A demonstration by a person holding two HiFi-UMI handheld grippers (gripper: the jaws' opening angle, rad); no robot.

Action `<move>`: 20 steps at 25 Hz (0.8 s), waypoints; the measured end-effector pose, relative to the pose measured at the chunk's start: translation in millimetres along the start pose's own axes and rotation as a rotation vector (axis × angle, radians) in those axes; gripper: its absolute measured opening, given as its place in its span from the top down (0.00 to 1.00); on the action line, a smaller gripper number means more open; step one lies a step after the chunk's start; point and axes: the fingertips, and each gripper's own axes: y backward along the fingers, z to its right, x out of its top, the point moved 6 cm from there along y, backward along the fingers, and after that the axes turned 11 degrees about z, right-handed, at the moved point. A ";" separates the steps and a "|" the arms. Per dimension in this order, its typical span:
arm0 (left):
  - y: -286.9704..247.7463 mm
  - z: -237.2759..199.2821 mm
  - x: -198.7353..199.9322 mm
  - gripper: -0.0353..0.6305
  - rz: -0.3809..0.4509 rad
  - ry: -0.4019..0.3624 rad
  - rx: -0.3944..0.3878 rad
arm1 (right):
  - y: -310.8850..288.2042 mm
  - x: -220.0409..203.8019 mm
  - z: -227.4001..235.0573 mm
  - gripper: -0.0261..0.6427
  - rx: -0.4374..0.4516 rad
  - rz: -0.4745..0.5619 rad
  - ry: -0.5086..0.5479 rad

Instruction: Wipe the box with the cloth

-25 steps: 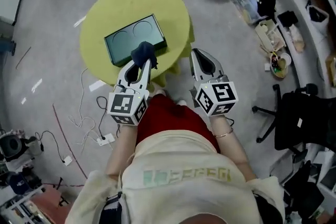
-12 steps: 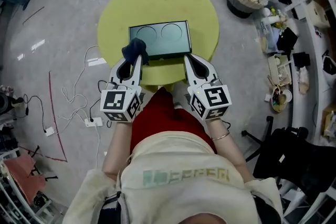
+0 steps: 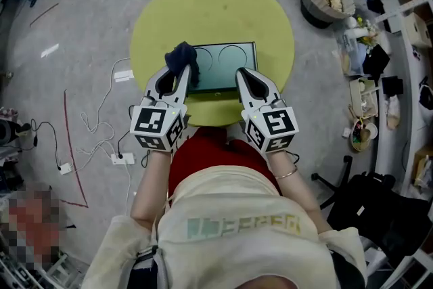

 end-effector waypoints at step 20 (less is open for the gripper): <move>-219.5 30.2 -3.0 0.85 -0.162 -0.086 -0.499 | -22.5 -5.2 66.6 0.90 -0.294 -0.059 -0.065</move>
